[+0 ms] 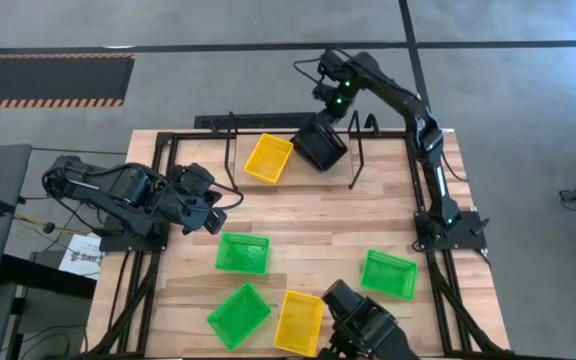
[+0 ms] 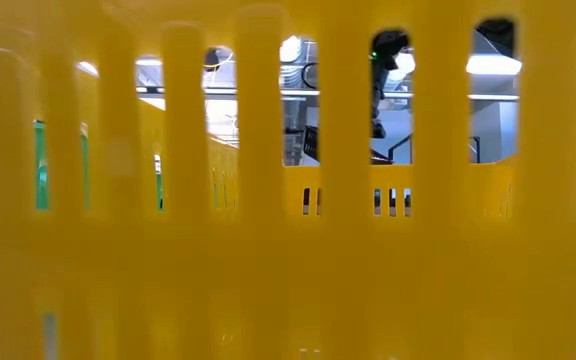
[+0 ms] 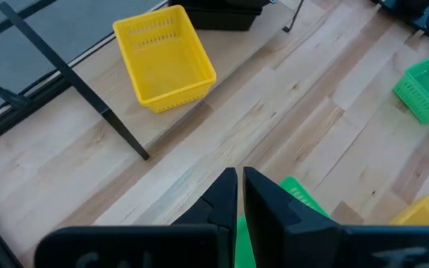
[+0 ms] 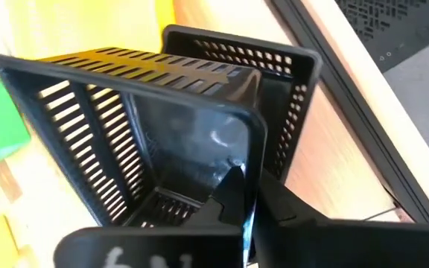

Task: Stack baskets on shelf by color
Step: Stack the black bin on the top of the other black bins on the shelf

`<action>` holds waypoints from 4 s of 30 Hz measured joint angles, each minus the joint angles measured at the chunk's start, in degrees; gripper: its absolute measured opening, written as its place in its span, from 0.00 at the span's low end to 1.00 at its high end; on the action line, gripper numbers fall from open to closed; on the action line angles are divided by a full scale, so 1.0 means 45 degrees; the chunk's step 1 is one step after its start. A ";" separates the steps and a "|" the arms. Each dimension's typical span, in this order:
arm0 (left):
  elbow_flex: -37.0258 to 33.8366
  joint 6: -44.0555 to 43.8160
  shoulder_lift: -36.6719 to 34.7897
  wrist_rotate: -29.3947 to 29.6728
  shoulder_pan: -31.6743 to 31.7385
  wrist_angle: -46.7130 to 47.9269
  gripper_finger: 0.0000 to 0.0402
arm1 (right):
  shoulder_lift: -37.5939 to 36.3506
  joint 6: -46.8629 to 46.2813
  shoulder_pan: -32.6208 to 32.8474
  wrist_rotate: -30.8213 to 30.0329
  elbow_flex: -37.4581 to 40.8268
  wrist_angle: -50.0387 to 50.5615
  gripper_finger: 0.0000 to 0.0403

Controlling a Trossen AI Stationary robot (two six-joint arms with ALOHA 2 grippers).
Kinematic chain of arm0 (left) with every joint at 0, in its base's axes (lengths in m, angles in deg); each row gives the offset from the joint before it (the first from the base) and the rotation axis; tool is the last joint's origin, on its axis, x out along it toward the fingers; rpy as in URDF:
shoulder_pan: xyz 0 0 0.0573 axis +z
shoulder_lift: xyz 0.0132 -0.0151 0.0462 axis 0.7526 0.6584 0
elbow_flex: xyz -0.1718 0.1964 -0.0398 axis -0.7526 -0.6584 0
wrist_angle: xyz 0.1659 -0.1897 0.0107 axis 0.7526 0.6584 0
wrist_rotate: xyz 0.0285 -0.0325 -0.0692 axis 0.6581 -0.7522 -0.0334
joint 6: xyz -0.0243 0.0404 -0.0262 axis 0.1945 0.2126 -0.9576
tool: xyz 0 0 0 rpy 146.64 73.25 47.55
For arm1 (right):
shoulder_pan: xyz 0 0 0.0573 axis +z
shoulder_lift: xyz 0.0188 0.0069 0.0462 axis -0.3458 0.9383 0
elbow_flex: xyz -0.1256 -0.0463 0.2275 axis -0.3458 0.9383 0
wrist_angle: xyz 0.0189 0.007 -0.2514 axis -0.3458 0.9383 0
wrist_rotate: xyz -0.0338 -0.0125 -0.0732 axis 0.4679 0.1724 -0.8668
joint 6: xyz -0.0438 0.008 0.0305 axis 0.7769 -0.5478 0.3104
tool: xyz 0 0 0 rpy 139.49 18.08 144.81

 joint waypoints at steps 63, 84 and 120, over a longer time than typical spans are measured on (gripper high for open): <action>0.0000 0.0141 0.0000 -0.0391 -0.0001 0.0000 0.03 | -0.1685 -0.2691 0.4773 -0.3898 0.5377 -0.3638 0.00; 0.0000 0.0238 -0.0003 -0.0676 -0.0001 0.0005 0.03 | -0.1685 -0.3365 0.3642 -0.4979 0.5367 -0.4589 0.00; 0.0000 0.0078 -0.0004 -0.0554 -0.0001 0.0005 0.03 | -0.1685 -0.3365 0.3346 -0.6078 0.5364 -0.2487 0.00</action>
